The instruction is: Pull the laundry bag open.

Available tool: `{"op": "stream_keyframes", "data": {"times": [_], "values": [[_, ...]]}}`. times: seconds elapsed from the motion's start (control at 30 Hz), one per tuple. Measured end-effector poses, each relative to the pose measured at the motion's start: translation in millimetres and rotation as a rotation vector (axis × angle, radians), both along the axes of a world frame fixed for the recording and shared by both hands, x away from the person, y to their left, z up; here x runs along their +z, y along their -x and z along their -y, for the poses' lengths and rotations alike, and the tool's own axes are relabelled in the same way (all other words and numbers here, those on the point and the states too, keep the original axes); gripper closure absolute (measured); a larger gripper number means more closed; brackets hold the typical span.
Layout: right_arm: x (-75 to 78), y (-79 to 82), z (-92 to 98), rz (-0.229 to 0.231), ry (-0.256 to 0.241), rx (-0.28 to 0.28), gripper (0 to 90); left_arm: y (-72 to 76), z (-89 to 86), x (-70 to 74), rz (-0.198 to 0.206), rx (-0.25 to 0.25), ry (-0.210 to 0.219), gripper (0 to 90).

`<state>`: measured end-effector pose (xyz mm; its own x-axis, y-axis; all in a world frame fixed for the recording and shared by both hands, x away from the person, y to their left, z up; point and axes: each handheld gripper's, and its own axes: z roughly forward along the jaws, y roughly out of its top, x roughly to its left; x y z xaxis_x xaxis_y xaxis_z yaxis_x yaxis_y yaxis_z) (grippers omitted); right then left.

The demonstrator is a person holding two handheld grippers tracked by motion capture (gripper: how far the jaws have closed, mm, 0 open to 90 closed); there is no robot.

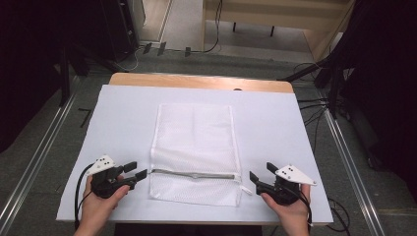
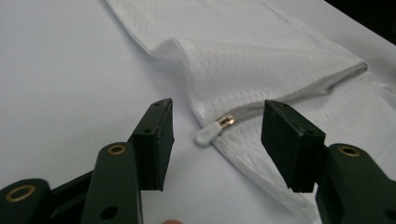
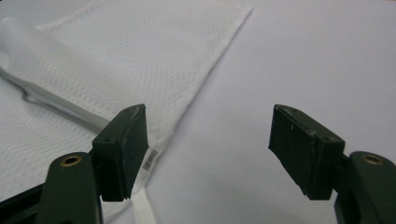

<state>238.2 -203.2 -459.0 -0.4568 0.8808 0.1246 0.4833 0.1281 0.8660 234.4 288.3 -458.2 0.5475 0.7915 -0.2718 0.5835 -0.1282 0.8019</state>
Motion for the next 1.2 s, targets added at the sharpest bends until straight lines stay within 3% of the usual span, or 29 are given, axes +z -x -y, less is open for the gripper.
{"op": "stream_keyframes", "data": {"times": [0.13,0.2,0.27,0.3,0.37,0.5,0.53,0.63,0.7,0.77,0.8,0.83,0.9,0.93,0.97,1.07,1.2], "values": [[-1.5,-2.4,16.3,0.000,-0.008,-0.042,28.9,9.0,8.9,-3.5,-0.038,-0.038,-0.029,46.8],[-1.9,-3.2,23.1,-0.001,-0.014,-0.062,28.9,12.2,13.6,-6.0,-0.076,-0.078,-0.034,49.7],[-2.1,-3.9,28.5,0.002,-0.020,-0.075,28.9,14.6,18.5,-8.8,-0.116,-0.106,-0.059,55.9],[-2.3,-3.9,30.2,0.001,-0.021,-0.079,28.9,16.3,22.4,-10.7,-0.133,-0.114,-0.096,59.4],[-2.9,-4.3,33.5,-0.003,-0.028,-0.096,28.9,18.6,25.2,-9.4,-0.124,-0.113,-0.121,63.3],[-3.7,-4.8,34.4,-0.005,-0.022,-0.095,28.9,19.5,26.8,-9.6,-0.151,-0.164,-0.122,87.5],[-3.8,-4.8,34.0,-0.006,-0.020,-0.095,28.9,19.7,27.2,-8.5,-0.154,-0.172,-0.124,90.0],[-4.1,-5.1,34.1,-0.007,-0.018,-0.097,29.0,21.6,27.9,-3.5,-0.155,-0.214,-0.143,90.0],[-4.1,-5.3,35.7,-0.008,-0.020,-0.104,29.1,22.3,26.8,-1.2,-0.157,-0.259,-0.119,90.0],[-4.2,-5.4,38.4,-0.008,-0.025,-0.113,29.2,22.9,27.1,-3.4,-0.189,-0.322,-0.123,90.0],[-4.2,-5.4,40.0,-0.009,-0.024,-0.116,29.3,23.8,26.7,-5.4,-0.178,-0.344,-0.136,88.1],[-4.1,-5.1,41.2,-0.011,-0.031,-0.121,29.4,25.5,26.0,-6.5,-0.148,-0.335,-0.141,81.2],[-3.7,-4.9,44.1,-0.007,-0.029,-0.120,29.5,25.6,23.2,-5.2,-0.083,-0.262,-0.124,51.0],[-3.4,-4.8,45.1,-0.005,-0.029,-0.125,29.5,25.4,20.6,-2.5,-0.045,-0.218,-0.112,39.1],[-3.1,-4.8,46.0,-0.002,-0.032,-0.125,29.5,25.1,17.2,0.3,-0.008,-0.177,-0.101,32.7],[-2.9,-5.1,48.7,-0.002,-0.033,-0.131,29.5,24.0,4.9,7.7,0.084,-0.083,-0.104,19.7],[-3.0,-5.5,51.9,-0.002,-0.034,-0.134,29.4,21.5,-13.0,11.0,0.141,0.013,-0.121,13.3]]}}
